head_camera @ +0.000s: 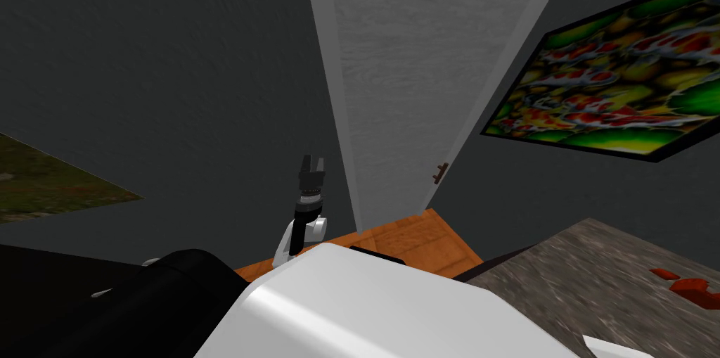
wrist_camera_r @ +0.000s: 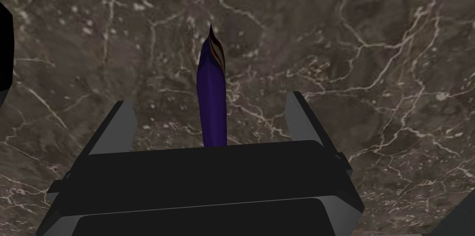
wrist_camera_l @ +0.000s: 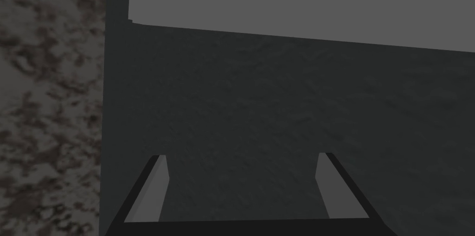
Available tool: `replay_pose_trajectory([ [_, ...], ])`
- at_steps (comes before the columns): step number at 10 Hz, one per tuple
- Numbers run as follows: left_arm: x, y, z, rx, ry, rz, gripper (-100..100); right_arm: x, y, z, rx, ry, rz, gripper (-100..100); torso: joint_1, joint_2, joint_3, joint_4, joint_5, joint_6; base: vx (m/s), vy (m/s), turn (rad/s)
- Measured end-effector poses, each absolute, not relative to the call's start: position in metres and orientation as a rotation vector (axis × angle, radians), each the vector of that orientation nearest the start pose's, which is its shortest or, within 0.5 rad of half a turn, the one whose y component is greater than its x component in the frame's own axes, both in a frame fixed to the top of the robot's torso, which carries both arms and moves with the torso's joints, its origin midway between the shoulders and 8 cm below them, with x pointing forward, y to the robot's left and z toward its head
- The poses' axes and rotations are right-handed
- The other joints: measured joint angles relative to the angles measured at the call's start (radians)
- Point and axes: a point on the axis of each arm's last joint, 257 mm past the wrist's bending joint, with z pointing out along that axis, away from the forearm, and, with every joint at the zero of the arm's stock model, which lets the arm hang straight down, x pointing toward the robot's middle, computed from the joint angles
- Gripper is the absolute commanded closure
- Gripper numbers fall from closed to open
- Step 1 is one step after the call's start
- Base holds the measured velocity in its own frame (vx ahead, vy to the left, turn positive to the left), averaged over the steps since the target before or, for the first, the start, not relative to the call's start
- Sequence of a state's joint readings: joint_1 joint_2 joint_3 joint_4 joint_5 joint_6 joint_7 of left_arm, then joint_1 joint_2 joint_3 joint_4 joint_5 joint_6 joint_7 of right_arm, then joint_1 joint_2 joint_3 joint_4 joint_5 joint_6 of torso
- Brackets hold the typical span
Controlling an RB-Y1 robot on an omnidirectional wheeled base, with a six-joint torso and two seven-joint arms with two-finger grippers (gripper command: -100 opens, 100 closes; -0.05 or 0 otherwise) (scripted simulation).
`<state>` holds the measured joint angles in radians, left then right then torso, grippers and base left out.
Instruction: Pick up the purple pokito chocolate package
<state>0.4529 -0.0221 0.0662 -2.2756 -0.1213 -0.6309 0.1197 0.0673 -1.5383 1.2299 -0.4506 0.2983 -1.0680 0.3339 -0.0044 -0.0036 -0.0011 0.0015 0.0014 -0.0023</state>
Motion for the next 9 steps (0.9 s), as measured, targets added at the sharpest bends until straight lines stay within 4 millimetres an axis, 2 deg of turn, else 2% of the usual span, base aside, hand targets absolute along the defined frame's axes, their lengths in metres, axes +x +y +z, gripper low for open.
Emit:
replay_pose_trajectory([
  [1,0.323,0.274,0.059,-0.491,0.532,-1.328,0,0.023,-0.747,-0.304,-0.679,3.059,-0.064,-100,0.002,-0.001,-0.001,0.000,0.001,0.000,-0.010,-0.014,0.024],
  [3,0.323,0.274,0.059,-0.491,0.532,-1.328,0,0.022,-0.742,-0.321,-0.672,3.058,-0.061,-100,0.001,0.000,0.000,0.000,0.000,0.000,-0.017,-0.016,0.013],
  [4,0.323,0.274,0.059,-0.491,0.532,-1.328,0,0.022,-0.742,-0.322,-0.671,3.058,-0.064,100,0.002,-0.001,0.000,0.000,0.001,0.000,0.000,0.000,0.000],
  [8,0.323,0.274,0.059,-0.491,0.532,-1.328,0,0.022,-0.742,-0.322,-0.670,3.058,-0.061,100,0.002,-0.001,-0.001,0.000,0.001,-0.001,0.000,0.000,0.000],
  [9,0.323,0.274,0.059,-0.491,0.532,-1.328,0,0.022,-0.742,-0.323,-0.670,3.058,-0.061,0,0.002,-0.001,-0.001,0.000,0.001,-0.001,0.000,0.000,0.000],
])
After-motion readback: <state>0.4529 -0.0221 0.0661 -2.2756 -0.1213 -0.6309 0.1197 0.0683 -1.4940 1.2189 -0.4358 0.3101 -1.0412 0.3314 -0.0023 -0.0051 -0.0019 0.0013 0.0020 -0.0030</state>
